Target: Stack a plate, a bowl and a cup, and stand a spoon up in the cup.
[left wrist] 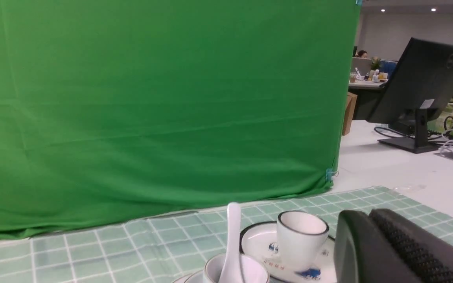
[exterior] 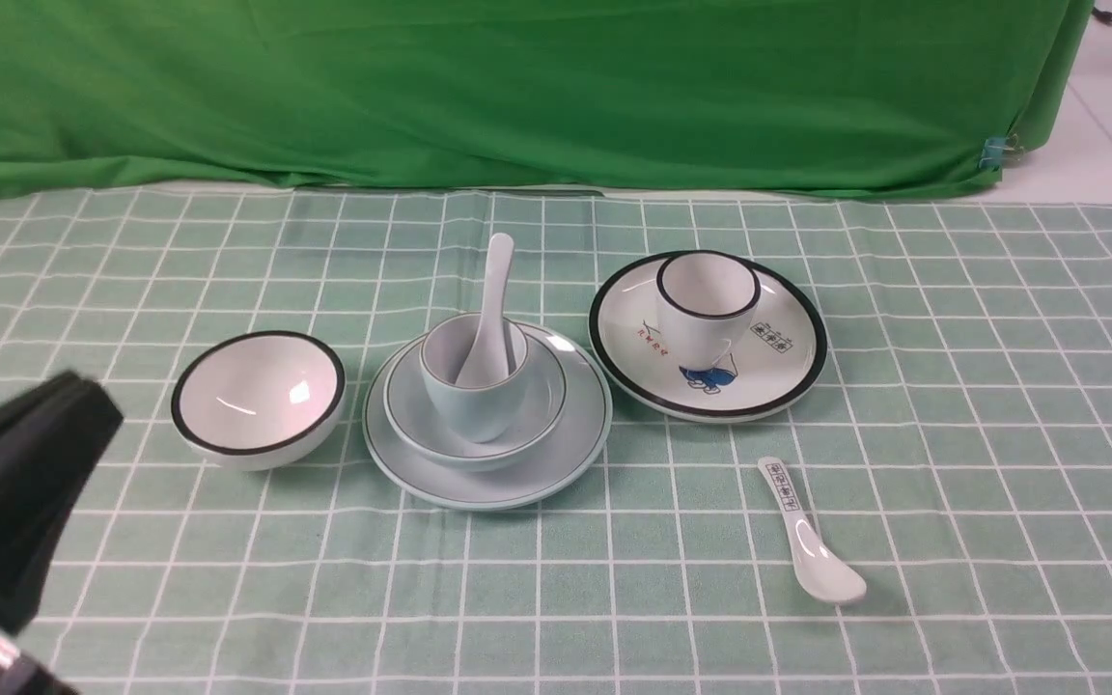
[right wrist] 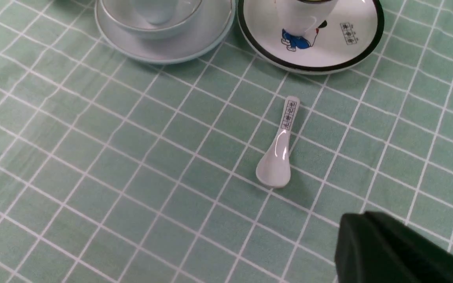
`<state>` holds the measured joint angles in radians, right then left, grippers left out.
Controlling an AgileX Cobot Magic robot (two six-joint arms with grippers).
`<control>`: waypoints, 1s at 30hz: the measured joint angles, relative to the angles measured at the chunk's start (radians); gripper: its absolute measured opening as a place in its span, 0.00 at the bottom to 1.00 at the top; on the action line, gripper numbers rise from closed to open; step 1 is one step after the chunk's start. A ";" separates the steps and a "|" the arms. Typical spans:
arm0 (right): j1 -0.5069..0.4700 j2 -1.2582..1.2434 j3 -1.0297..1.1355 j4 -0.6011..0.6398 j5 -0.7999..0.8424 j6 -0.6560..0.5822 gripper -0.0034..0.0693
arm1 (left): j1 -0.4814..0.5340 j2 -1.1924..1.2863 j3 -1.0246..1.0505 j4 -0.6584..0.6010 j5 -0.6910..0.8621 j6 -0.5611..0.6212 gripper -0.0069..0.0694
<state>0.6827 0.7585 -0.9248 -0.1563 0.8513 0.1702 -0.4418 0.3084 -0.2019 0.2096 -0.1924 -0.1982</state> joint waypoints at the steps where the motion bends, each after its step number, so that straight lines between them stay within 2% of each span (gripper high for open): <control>1: 0.000 0.000 0.001 0.000 0.000 0.002 0.09 | 0.000 -0.006 0.005 0.000 0.004 0.001 0.11; 17: -0.009 -0.003 0.003 0.002 -0.031 0.007 0.16 | 0.000 -0.012 0.037 0.000 0.027 0.005 0.11; 20: -0.078 -0.018 0.015 0.015 -0.058 0.007 0.16 | 0.000 -0.012 0.037 0.000 0.027 0.005 0.11; 22: -0.173 -0.053 0.043 0.033 -0.090 -0.009 0.13 | 0.000 -0.012 0.037 0.000 0.027 0.005 0.11; 27: -0.390 -0.219 0.220 0.147 -0.191 -0.241 0.07 | 0.000 -0.012 0.037 -0.001 0.027 0.005 0.11; 30: -0.513 -0.340 0.383 0.212 -0.272 -0.321 0.07 | 0.000 -0.012 0.038 -0.001 0.027 0.005 0.11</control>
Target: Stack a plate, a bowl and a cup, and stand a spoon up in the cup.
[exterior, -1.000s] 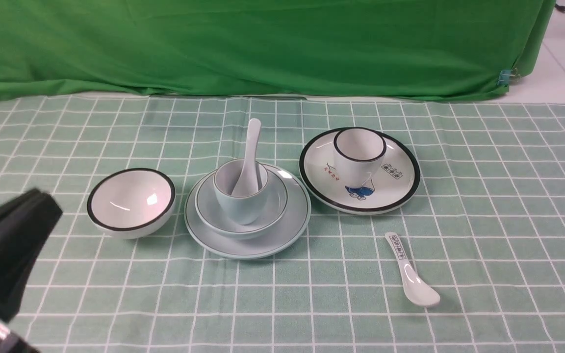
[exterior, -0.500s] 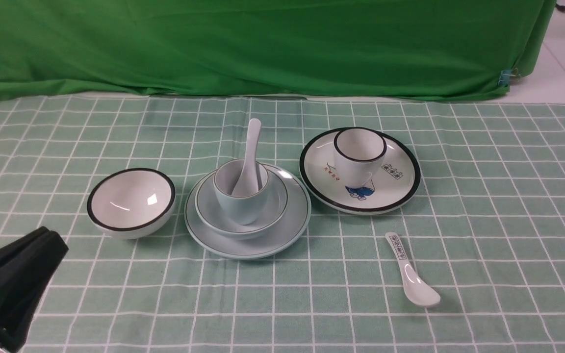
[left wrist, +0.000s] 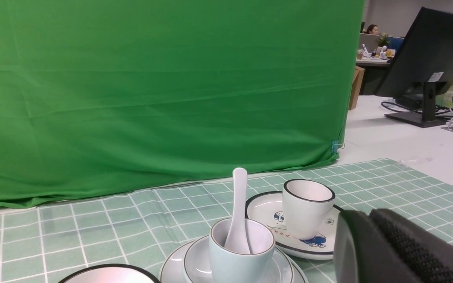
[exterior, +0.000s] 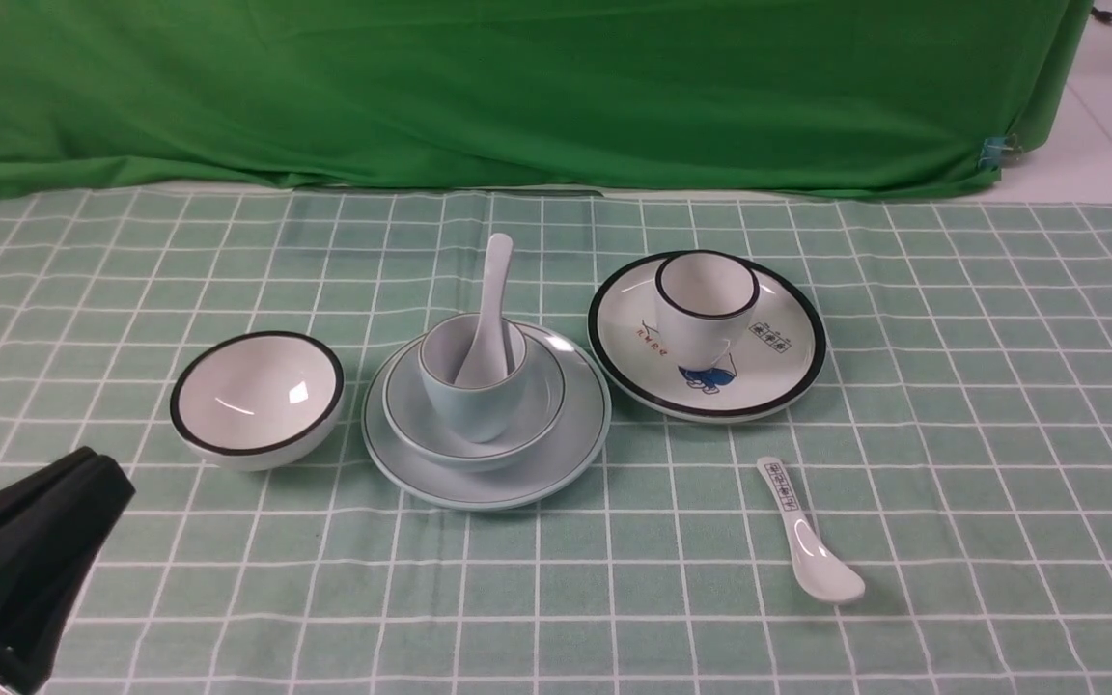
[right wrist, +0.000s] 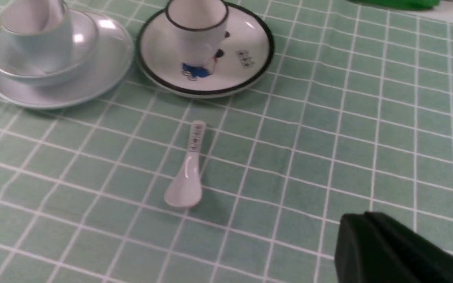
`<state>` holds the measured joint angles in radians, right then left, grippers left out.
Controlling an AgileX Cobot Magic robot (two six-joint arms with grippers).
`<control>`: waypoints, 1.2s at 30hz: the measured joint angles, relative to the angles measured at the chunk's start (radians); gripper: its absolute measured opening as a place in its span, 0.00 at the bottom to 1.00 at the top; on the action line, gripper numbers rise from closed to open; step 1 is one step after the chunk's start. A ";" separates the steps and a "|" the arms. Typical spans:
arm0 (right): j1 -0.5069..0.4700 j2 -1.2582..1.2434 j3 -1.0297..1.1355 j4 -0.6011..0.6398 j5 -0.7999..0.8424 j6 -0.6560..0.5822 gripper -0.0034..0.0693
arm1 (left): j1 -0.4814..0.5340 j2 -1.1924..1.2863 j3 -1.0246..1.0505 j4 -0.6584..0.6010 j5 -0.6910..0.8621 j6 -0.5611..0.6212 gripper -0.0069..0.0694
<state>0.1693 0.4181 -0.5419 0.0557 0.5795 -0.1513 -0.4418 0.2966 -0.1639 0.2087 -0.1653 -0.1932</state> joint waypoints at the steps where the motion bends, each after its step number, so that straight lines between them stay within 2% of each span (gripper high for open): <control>1: -0.027 -0.033 0.041 0.008 -0.026 -0.009 0.07 | 0.000 0.000 0.000 0.000 0.000 0.000 0.11; 2: -0.086 -0.117 0.136 0.025 -0.099 -0.026 0.07 | 0.000 0.000 0.000 0.000 0.000 0.000 0.11; 5: -0.149 -0.239 0.305 0.039 -0.217 -0.035 0.07 | 0.000 0.000 0.000 0.000 0.000 0.000 0.11; 11: -0.174 -0.357 0.531 0.043 -0.328 -0.045 0.07 | 0.000 0.000 0.000 0.000 0.000 0.001 0.11; 20: -0.115 -0.416 0.548 0.043 -0.344 -0.022 0.07 | 0.000 0.000 0.000 -0.001 0.001 0.003 0.11; 36: -0.111 -0.417 0.548 0.043 -0.342 0.011 0.10 | 0.000 0.000 0.000 -0.001 0.001 0.003 0.11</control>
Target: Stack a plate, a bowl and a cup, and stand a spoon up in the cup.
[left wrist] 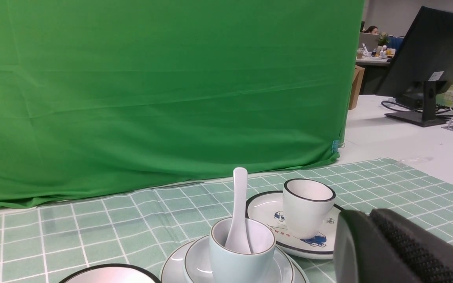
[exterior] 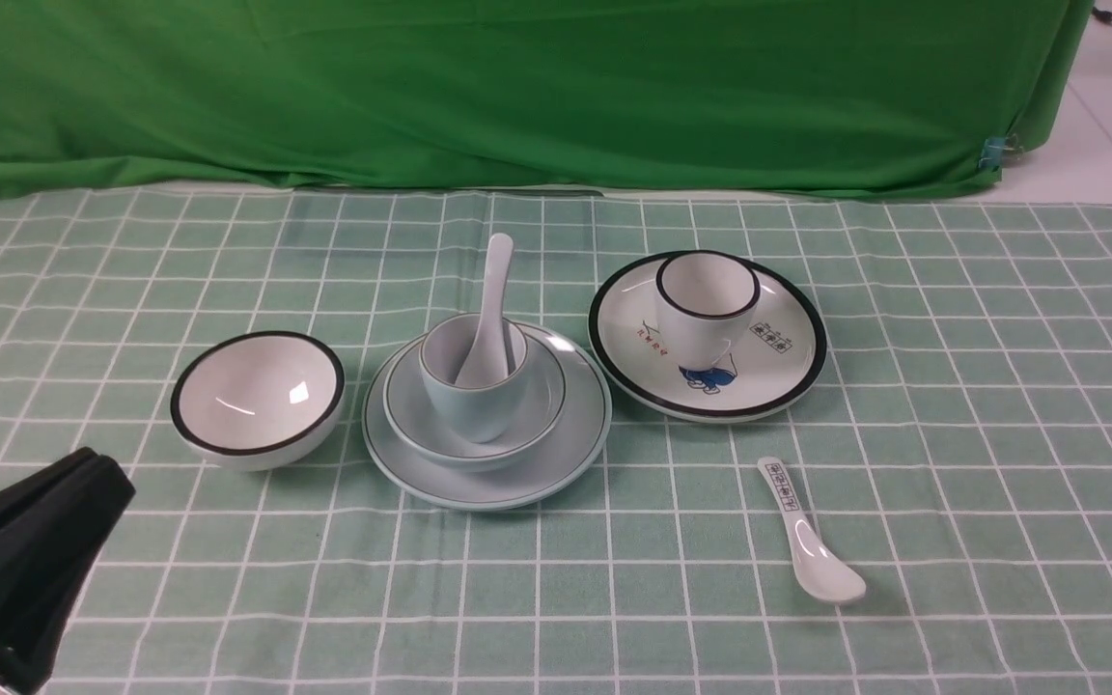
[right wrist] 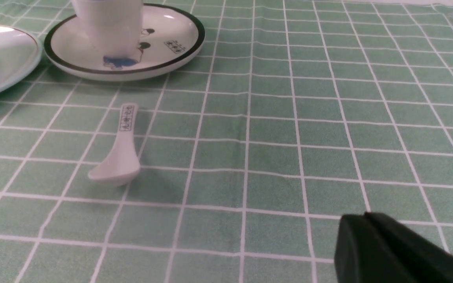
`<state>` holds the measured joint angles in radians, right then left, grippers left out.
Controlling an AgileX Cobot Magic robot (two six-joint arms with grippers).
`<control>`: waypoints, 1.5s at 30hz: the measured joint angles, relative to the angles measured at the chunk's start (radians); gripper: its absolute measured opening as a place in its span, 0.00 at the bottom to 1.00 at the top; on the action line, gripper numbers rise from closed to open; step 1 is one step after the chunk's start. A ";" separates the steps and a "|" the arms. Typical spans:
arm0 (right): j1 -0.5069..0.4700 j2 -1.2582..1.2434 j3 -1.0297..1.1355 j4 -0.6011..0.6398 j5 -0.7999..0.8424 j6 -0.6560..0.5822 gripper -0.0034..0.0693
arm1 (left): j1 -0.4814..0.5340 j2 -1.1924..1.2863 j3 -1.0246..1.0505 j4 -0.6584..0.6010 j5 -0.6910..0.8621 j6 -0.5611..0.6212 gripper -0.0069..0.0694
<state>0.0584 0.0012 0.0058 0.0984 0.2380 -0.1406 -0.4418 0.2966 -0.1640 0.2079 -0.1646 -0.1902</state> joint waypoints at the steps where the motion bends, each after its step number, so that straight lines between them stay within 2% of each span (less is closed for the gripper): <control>1: 0.000 0.000 0.000 0.000 0.000 0.000 0.10 | 0.000 0.000 0.000 0.000 0.000 0.000 0.11; 14: 0.000 0.000 0.000 0.000 0.000 0.001 0.13 | 0.000 0.000 0.000 0.000 0.000 0.001 0.11; 21: 0.000 0.000 0.000 0.000 0.000 0.001 0.17 | 0.000 0.000 0.000 0.035 0.005 0.242 0.11; 29: 0.000 0.000 0.000 0.000 0.000 0.001 0.20 | 0.000 0.000 0.000 0.039 0.006 0.269 0.11; 33: 0.000 0.000 0.000 0.000 0.000 0.001 0.22 | 0.014 -0.014 0.006 -0.091 -0.004 0.268 0.11; 38: 0.000 0.000 0.000 0.000 0.000 0.001 0.23 | 0.162 -0.088 0.049 -0.208 -0.011 0.275 0.11; 40: 0.000 0.000 0.000 0.000 0.000 0.001 0.25 | 0.292 -0.147 0.098 -0.238 -0.012 0.277 0.11; 45: 0.000 0.000 0.000 0.000 0.000 0.001 0.26 | 0.496 -0.261 0.167 -0.262 0.058 0.261 0.11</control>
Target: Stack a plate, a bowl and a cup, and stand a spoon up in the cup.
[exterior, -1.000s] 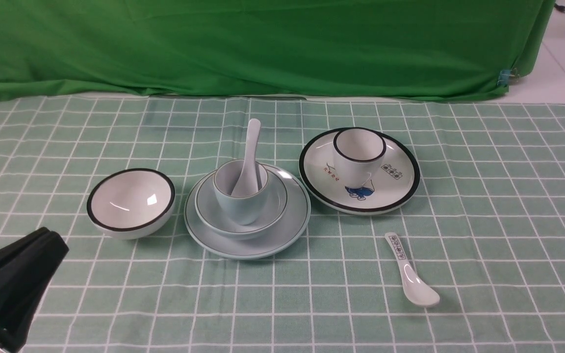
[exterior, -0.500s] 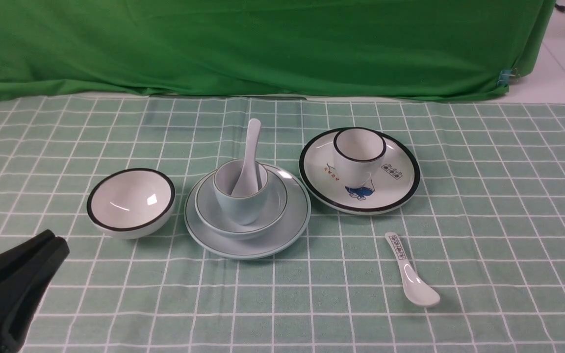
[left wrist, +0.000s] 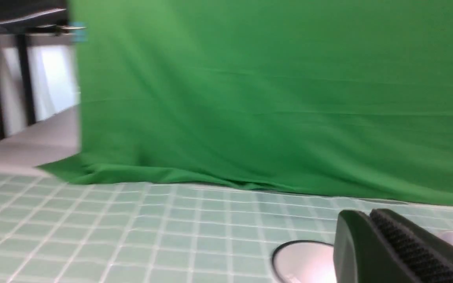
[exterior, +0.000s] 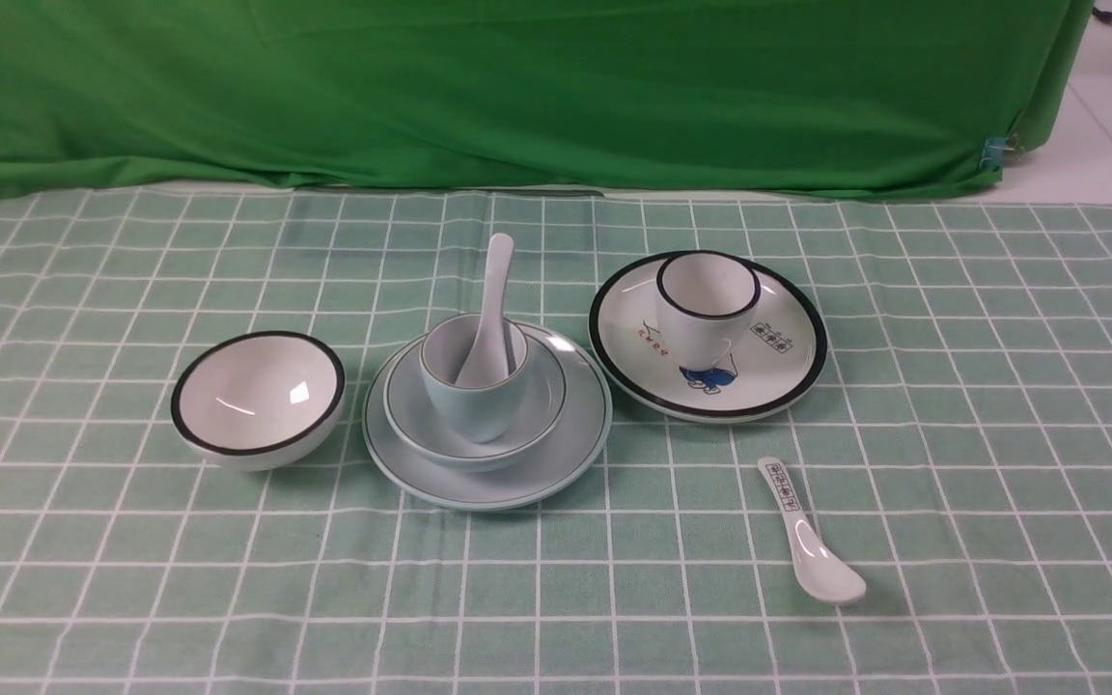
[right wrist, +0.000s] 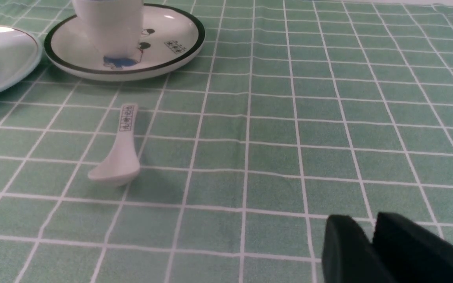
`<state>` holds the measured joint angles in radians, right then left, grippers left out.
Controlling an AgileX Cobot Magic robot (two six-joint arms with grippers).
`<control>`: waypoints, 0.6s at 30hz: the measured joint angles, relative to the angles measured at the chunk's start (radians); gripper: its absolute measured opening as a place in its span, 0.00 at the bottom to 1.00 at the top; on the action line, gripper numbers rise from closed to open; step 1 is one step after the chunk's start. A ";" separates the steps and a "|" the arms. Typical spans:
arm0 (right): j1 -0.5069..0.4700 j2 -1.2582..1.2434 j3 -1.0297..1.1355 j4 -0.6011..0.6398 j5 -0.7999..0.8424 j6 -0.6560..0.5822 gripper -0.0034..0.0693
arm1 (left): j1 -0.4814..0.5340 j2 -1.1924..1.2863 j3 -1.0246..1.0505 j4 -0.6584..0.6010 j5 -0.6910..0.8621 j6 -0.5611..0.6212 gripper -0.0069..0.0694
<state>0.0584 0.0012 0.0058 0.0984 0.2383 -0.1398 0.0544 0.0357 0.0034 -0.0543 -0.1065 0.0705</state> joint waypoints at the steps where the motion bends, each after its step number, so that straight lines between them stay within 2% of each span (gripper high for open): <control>1: 0.000 0.000 0.000 0.000 0.000 0.000 0.27 | 0.019 -0.019 0.001 0.000 0.044 0.000 0.11; 2: 0.000 0.000 0.000 0.000 0.000 0.000 0.27 | 0.023 -0.022 0.001 0.000 0.044 0.000 0.11; 3: 0.000 0.000 0.000 0.000 0.000 0.000 0.27 | 0.048 -0.032 0.002 0.000 0.143 -0.001 0.11; 8: 0.000 0.000 0.000 0.000 0.000 0.000 0.28 | 0.057 -0.034 0.003 -0.004 0.335 -0.003 0.11; 18: 0.000 -0.001 0.000 0.000 0.000 0.000 0.31 | 0.057 -0.034 0.003 -0.003 0.343 -0.003 0.11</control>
<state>0.0584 0.0000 0.0058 0.0984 0.2383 -0.1398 0.1114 0.0013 0.0069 -0.0577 0.2367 0.0675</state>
